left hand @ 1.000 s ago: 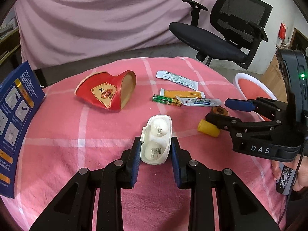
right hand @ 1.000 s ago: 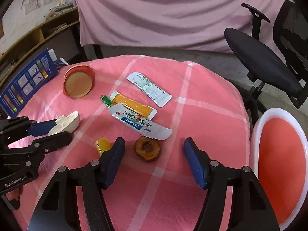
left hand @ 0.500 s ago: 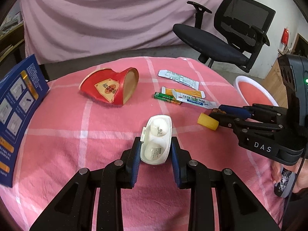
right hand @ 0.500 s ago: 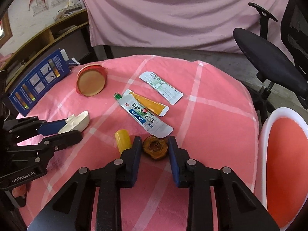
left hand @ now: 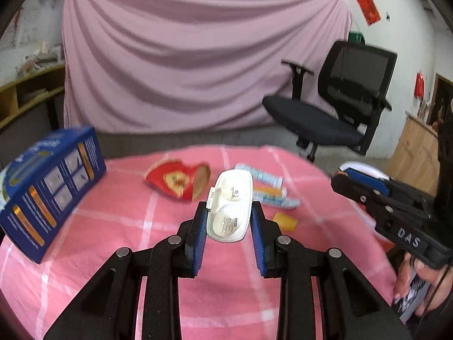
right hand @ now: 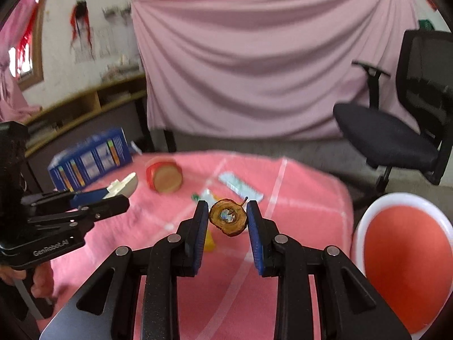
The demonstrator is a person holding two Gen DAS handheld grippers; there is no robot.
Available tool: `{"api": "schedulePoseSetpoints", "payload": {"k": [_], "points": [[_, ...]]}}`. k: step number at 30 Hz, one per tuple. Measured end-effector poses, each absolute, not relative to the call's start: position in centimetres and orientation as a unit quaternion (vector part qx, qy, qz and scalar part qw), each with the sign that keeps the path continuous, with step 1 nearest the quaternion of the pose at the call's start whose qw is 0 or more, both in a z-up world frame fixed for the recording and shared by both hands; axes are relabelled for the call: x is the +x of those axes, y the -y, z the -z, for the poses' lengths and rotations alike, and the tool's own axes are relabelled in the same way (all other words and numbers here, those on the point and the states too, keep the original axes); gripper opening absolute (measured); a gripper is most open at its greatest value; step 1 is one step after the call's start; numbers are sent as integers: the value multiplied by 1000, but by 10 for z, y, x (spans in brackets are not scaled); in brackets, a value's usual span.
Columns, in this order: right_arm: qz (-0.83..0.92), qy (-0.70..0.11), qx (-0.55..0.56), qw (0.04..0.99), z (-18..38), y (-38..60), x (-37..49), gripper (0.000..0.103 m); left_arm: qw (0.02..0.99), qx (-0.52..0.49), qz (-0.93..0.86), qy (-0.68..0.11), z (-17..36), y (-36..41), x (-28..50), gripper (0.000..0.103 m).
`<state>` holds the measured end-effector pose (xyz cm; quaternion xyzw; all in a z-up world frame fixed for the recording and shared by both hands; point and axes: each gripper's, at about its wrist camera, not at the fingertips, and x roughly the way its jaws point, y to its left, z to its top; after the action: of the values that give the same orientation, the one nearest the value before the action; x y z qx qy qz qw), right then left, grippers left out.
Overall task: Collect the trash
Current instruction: 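Grasp the white case with the left tool while the right tool grasps the brown peel, then carry both items over the orange bucket and open both tools to drop them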
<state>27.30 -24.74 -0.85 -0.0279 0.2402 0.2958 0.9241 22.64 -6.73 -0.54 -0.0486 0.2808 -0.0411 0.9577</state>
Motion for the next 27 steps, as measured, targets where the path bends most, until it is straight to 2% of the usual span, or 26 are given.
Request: {"api": "schedulePoseSetpoints", "payload": {"k": [7, 12, 18, 27], "points": [[-258, -105, -3, 960, -21, 279, 241, 26, 980, -48, 57, -186, -26, 95, 219, 25], [-217, -48, 31, 974, -34, 309, 234, 26, 987, -29, 78, -136, -43, 120, 215, 25], [-172, -30, 55, 983, -37, 342, 235, 26, 988, -2, 112, -106, -55, 160, 219, 25], [-95, -39, 76, 992, -28, 391, 234, 26, 979, 15, 170, -115, -55, 224, 246, 25]]}}
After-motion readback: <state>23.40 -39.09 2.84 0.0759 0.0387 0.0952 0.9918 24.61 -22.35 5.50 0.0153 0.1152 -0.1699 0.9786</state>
